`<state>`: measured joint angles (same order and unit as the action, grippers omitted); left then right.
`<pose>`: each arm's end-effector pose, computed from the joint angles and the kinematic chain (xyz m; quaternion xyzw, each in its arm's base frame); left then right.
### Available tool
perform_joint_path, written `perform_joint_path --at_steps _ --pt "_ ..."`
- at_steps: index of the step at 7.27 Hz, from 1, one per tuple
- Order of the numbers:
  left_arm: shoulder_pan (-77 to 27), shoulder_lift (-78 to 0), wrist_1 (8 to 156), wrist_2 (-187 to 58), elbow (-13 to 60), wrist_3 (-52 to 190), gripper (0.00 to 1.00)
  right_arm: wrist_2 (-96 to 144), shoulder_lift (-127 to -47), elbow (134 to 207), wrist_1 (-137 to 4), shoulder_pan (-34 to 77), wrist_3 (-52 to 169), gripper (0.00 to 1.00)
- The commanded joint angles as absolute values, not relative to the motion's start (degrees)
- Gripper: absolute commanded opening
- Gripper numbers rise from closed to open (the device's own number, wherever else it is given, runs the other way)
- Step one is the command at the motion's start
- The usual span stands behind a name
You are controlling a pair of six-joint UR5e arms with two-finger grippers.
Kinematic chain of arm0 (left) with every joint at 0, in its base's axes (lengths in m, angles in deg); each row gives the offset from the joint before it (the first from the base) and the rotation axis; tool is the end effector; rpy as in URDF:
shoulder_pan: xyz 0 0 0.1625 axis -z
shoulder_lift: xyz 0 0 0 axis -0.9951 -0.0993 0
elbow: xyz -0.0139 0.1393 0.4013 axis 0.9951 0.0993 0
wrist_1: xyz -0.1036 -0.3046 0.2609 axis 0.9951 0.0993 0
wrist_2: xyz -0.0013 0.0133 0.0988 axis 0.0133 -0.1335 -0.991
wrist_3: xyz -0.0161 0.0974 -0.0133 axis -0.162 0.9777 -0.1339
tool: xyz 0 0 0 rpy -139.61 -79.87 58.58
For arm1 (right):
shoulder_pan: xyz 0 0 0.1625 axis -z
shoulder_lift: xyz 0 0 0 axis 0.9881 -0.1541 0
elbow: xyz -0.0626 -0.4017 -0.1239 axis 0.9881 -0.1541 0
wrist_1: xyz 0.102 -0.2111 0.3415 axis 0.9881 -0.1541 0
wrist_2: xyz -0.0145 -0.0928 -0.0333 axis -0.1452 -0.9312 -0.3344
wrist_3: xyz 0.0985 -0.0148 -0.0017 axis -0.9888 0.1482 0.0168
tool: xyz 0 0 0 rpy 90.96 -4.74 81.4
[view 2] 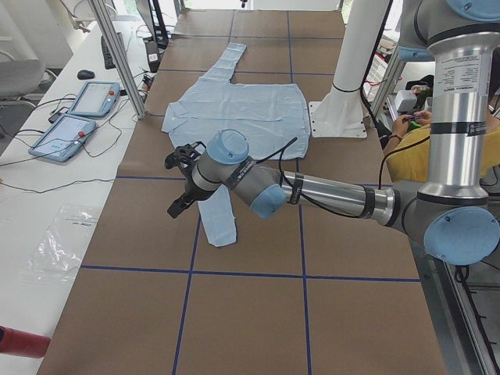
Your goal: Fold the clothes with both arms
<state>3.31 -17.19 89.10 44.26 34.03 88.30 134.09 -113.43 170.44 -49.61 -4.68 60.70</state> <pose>-0.0477 -0.4987 0.5105 0.3465 0.3170 0.1775 0.8648 0.0312 -0.4689 0.6287 0.1558 -0.3874 -0.0038 0.9087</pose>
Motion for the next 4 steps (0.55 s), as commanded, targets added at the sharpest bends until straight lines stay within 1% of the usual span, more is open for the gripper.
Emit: perform_joint_path --at_steps 1,2,4 --pt "3.33 -16.77 89.23 44.81 34.07 88.29 1.0 129.11 -110.05 159.01 -28.38 5.06 40.14 0.98" --pt "3.33 -16.59 89.23 44.81 34.07 88.29 1.0 122.9 -109.16 158.18 -26.39 10.59 33.87 0.96" --pt "3.33 -16.51 89.23 44.81 34.07 88.38 1.0 119.85 -107.49 156.17 -26.29 13.54 33.02 0.91"
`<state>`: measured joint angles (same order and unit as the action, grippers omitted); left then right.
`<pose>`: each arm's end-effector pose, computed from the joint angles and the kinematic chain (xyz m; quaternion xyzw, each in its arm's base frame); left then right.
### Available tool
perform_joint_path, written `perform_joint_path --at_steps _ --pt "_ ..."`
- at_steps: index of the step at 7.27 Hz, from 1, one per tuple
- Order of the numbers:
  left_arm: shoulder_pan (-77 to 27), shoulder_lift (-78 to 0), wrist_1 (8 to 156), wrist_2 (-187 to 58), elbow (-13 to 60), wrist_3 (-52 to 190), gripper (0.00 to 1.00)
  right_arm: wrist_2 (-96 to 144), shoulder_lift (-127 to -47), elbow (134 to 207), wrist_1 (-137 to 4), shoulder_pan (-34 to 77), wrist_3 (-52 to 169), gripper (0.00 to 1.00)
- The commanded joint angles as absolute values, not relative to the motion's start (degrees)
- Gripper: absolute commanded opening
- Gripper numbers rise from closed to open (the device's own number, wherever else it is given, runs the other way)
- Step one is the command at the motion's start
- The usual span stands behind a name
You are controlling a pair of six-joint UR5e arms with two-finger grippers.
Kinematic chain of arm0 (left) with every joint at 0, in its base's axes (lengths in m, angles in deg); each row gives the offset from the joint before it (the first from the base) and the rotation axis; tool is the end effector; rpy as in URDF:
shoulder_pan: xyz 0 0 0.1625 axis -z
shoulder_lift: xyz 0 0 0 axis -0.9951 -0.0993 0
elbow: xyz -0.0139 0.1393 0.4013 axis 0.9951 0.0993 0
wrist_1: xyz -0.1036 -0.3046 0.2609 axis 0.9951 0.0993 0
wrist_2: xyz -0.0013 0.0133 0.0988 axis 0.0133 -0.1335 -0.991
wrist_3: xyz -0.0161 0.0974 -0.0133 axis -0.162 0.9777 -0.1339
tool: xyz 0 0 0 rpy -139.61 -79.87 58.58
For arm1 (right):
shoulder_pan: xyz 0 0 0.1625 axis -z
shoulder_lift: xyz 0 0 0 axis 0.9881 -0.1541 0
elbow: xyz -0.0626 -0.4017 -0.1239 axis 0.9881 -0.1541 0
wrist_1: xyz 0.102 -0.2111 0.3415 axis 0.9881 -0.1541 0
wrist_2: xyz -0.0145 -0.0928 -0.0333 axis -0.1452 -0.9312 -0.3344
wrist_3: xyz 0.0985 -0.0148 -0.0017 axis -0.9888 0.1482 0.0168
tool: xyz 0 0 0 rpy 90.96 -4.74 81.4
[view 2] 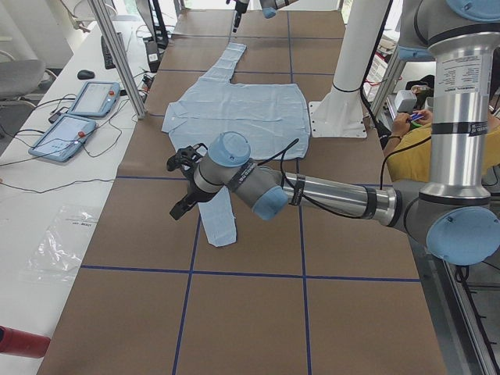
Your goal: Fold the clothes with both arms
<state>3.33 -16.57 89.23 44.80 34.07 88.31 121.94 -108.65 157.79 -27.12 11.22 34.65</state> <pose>-0.0474 -0.4943 0.5148 0.3426 0.3216 0.1778 0.8646 -0.0956 -0.5008 0.6627 0.1693 -0.3877 0.0670 0.9036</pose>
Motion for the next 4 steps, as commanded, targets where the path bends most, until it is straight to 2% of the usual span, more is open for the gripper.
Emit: perform_joint_path --at_steps 1,4 --pt "3.33 -16.51 89.23 44.81 34.07 88.29 1.0 119.67 -106.09 153.37 -25.33 13.9 33.02 0.89" --pt "3.33 -16.51 89.23 44.81 34.07 88.29 1.0 119.15 -103.35 149.65 -24.79 15.13 33.1 0.85"
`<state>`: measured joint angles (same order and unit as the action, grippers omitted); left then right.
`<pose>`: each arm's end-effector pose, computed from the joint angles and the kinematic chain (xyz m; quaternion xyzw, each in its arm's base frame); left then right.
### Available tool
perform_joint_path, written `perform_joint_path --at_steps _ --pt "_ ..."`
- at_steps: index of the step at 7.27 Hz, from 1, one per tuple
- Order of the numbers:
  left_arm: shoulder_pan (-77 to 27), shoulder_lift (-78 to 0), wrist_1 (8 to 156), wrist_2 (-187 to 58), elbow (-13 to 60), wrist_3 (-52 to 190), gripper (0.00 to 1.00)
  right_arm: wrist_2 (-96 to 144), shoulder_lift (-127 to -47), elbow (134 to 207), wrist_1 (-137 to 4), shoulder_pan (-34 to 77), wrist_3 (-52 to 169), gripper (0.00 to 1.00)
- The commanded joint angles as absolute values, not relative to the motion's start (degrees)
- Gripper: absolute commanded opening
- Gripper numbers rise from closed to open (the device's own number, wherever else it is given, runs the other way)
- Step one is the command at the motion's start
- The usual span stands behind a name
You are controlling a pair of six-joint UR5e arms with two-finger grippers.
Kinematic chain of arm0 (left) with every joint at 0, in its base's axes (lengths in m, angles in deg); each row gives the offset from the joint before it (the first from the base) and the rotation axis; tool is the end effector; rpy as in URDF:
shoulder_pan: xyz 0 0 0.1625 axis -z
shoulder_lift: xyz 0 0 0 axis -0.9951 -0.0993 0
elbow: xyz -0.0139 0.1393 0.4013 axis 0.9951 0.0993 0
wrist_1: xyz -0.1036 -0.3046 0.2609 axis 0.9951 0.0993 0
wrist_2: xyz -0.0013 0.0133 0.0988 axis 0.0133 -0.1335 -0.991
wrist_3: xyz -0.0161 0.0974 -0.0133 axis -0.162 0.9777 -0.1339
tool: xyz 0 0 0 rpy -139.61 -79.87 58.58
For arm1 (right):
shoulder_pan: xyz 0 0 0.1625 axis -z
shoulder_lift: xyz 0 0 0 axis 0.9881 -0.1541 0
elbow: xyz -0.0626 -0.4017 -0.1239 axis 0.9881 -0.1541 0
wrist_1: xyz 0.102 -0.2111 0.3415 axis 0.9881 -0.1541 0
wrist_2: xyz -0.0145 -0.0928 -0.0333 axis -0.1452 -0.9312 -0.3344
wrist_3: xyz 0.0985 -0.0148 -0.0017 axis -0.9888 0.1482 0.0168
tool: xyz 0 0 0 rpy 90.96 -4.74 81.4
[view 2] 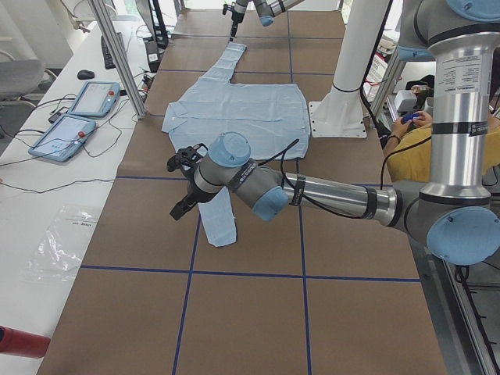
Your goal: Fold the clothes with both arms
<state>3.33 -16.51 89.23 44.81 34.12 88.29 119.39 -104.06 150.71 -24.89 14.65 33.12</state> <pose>-0.0474 -0.4939 0.5148 0.3425 0.3218 0.1776 0.8647 -0.1346 -0.5248 0.6812 0.1631 -0.3779 0.0611 0.9093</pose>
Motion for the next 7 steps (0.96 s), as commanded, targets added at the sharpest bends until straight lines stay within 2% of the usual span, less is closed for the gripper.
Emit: perform_joint_path --at_steps 1,3,6,7 --pt "3.33 -16.51 89.23 44.81 34.16 88.29 1.0 118.1 -103.35 149.56 -24.79 15.83 33.1 0.85" --pt "3.33 -16.51 89.23 44.81 34.25 88.2 1.0 115.72 -103.44 148.42 -24.79 17.06 33.02 0.84" --pt "3.33 -16.51 89.23 44.81 34.25 88.29 1.0 115.72 -103.44 148.33 -24.79 17.24 32.84 0.55" --pt "3.33 -16.51 89.23 44.81 34.25 88.2 1.0 115.89 -103.44 148.33 -24.7 17.33 32.84 0.54"
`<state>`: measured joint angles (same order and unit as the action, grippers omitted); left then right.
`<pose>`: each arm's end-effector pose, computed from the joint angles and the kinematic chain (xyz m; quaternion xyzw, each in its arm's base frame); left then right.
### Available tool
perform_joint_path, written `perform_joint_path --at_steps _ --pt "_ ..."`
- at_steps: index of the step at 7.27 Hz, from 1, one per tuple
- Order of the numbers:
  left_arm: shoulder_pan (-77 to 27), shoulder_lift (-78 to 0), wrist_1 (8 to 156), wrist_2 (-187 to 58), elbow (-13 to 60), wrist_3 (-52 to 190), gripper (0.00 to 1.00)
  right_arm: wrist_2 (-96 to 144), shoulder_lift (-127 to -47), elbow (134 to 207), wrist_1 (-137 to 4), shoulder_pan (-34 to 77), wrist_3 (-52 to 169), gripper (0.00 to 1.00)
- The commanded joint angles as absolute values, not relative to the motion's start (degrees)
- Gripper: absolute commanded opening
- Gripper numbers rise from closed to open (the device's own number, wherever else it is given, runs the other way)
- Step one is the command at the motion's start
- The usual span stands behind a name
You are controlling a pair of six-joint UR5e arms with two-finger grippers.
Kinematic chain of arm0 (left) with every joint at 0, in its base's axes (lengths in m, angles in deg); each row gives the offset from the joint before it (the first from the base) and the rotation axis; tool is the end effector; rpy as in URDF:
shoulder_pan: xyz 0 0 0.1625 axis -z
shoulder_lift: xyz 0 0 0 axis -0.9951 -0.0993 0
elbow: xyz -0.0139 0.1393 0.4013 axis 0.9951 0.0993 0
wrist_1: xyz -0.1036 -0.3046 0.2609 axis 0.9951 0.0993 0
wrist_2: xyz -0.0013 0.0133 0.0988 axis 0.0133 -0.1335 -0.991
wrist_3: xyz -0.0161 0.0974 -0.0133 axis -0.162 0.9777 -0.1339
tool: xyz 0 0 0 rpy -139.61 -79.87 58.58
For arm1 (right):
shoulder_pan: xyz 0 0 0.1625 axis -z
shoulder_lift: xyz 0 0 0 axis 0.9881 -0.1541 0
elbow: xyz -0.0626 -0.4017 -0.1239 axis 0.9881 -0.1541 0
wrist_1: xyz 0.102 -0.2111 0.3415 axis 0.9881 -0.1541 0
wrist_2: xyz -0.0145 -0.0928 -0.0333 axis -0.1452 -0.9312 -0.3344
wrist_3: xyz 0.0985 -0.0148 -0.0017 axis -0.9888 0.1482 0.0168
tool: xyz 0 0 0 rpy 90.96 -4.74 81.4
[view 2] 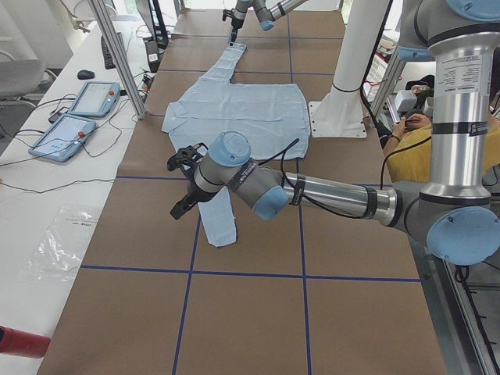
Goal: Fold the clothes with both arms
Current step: 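Grasp the cuff of the sleeve nearest the right gripper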
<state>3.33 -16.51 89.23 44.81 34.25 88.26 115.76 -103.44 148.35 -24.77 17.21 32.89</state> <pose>-0.0474 -0.4937 0.5137 0.3434 0.3217 0.1777 0.8643 -0.1542 -0.5237 0.6984 0.1609 -0.3530 0.0578 0.9199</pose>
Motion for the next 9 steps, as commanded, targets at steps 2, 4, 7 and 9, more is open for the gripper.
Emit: perform_joint_path --at_steps 2,4,7,9 --pt "3.33 -16.51 89.23 44.81 34.16 88.29 1.0 115.98 -103.44 148.33 -24.79 17.33 32.75 0.26" --pt "3.33 -16.51 89.23 44.81 34.16 88.29 1.0 116.5 -103.44 149.64 -24.79 17.33 32.75 0.0" --pt "3.41 -16.42 89.23 44.81 34.25 88.29 1.0 118.88 -103.0 161.54 -35.26 15.58 32.32 0.0" --pt "3.41 -16.42 89.23 44.81 34.16 88.29 1.0 116.26 -97.23 175.87 -54.5 17.05 22.11 0.0"
